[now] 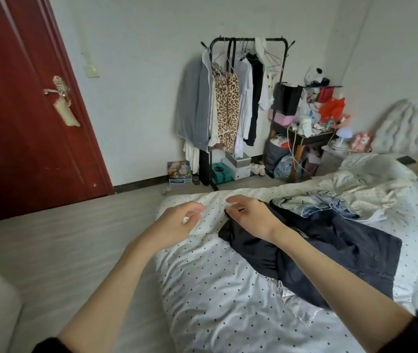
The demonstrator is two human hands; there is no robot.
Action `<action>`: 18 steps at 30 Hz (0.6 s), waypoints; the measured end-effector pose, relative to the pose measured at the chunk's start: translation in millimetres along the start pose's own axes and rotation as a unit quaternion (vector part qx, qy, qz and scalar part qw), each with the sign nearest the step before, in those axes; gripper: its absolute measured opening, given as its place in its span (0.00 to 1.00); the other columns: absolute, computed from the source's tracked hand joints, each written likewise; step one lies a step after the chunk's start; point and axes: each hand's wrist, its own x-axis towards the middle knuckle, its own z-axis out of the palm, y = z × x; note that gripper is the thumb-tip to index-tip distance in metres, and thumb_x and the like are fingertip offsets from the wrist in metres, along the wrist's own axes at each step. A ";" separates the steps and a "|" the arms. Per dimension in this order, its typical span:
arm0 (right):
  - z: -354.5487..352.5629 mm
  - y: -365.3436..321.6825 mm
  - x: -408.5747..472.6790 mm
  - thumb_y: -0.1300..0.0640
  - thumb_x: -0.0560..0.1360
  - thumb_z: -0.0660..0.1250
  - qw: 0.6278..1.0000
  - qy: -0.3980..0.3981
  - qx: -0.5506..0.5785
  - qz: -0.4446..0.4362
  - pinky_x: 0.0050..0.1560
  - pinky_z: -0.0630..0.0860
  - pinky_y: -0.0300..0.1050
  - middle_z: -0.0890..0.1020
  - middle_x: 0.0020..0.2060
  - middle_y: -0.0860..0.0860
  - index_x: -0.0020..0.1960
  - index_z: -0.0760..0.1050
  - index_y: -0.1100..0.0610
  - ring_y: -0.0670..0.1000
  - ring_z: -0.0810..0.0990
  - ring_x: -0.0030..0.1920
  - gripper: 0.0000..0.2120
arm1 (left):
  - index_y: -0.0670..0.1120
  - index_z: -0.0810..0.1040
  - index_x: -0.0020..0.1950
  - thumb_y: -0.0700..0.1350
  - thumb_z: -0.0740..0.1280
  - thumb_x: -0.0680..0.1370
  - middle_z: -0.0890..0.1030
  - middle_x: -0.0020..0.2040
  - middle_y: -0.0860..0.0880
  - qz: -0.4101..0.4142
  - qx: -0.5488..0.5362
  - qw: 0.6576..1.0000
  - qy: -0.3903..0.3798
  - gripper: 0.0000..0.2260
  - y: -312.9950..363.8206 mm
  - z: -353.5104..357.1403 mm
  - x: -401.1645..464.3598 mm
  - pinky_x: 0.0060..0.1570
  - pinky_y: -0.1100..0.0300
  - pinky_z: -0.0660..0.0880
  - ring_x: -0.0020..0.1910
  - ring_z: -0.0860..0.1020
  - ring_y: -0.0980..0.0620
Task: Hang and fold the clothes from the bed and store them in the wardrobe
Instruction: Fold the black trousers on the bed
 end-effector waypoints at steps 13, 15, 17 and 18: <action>3.2 165.0 177.3 0.53 0.79 0.59 0.967 0.067 -0.019 0.243 0.57 0.67 0.42 0.79 0.59 0.53 0.68 0.69 0.54 0.54 0.73 0.63 0.18 | 0.50 0.72 0.67 0.44 0.56 0.82 0.75 0.64 0.53 -0.008 0.002 0.973 -0.230 0.15 -123.5 107.1 251.4 0.54 0.68 0.65 0.65 0.71 0.54; 14.8 194.2 193.7 0.53 0.79 0.59 0.958 0.058 -0.033 0.278 0.56 0.67 0.43 0.78 0.60 0.52 0.68 0.69 0.55 0.55 0.73 0.63 0.18 | 0.49 0.71 0.68 0.44 0.56 0.82 0.74 0.64 0.52 -0.020 0.013 0.966 -0.258 0.15 -147.6 127.4 275.8 0.54 0.65 0.69 0.64 0.72 0.53; 25.3 222.2 204.8 0.53 0.80 0.58 0.950 0.039 -0.054 0.305 0.57 0.67 0.44 0.78 0.61 0.52 0.69 0.67 0.56 0.55 0.73 0.63 0.19 | 0.47 0.70 0.69 0.43 0.57 0.81 0.73 0.66 0.50 -0.022 0.022 0.958 -0.285 0.16 -165.8 147.7 293.7 0.57 0.65 0.69 0.64 0.72 0.52; 29.4 239.8 213.1 0.53 0.80 0.59 0.943 0.032 -0.067 0.324 0.58 0.67 0.45 0.77 0.62 0.53 0.69 0.67 0.56 0.55 0.73 0.63 0.19 | 0.47 0.69 0.69 0.43 0.58 0.81 0.72 0.67 0.50 -0.018 0.032 0.953 -0.300 0.16 -176.1 161.8 305.8 0.58 0.67 0.66 0.65 0.71 0.52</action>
